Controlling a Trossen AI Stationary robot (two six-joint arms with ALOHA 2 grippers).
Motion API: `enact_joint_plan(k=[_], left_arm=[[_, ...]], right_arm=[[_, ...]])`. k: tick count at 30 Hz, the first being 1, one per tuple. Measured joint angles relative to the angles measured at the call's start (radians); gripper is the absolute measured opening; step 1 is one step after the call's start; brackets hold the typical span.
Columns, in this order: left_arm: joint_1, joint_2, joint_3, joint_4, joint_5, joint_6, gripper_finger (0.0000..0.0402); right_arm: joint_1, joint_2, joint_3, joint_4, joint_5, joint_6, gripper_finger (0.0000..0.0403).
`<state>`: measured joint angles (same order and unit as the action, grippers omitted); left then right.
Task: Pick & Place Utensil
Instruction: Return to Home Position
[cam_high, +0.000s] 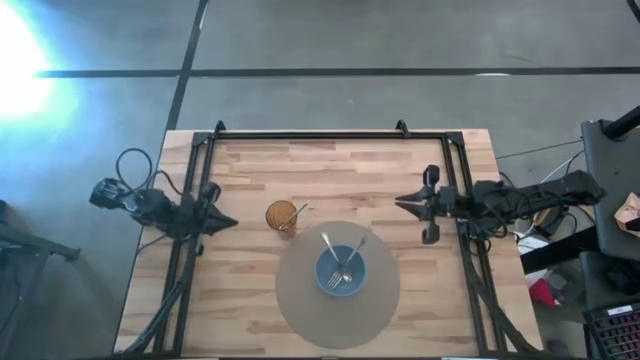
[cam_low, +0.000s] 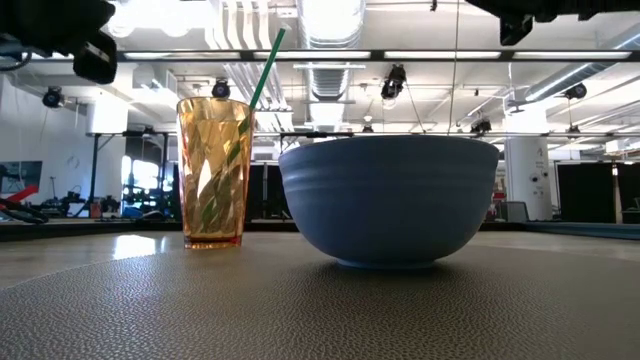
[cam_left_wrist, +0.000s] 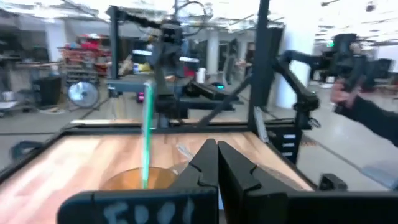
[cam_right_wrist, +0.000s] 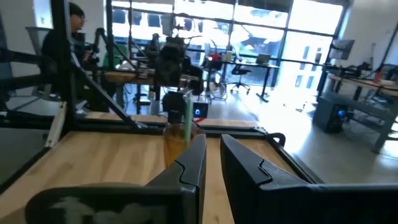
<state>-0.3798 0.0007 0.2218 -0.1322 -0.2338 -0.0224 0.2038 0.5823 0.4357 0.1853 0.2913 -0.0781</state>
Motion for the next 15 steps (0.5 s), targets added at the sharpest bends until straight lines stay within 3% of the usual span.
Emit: enact_joint_plan(k=[8,15], left_arm=[[0.000,0.000,-0.079,0.065,0.066,-0.006,0.0000],[0.000,0.000,-0.145,0.139,0.129,-0.008,0.0000]], right_arm=[[-0.068,-0.029,-0.031,0.007,-0.007,0.026,0.0043],[-0.110,-0.060,-0.090,0.012,-0.180,0.071,0.0043]])
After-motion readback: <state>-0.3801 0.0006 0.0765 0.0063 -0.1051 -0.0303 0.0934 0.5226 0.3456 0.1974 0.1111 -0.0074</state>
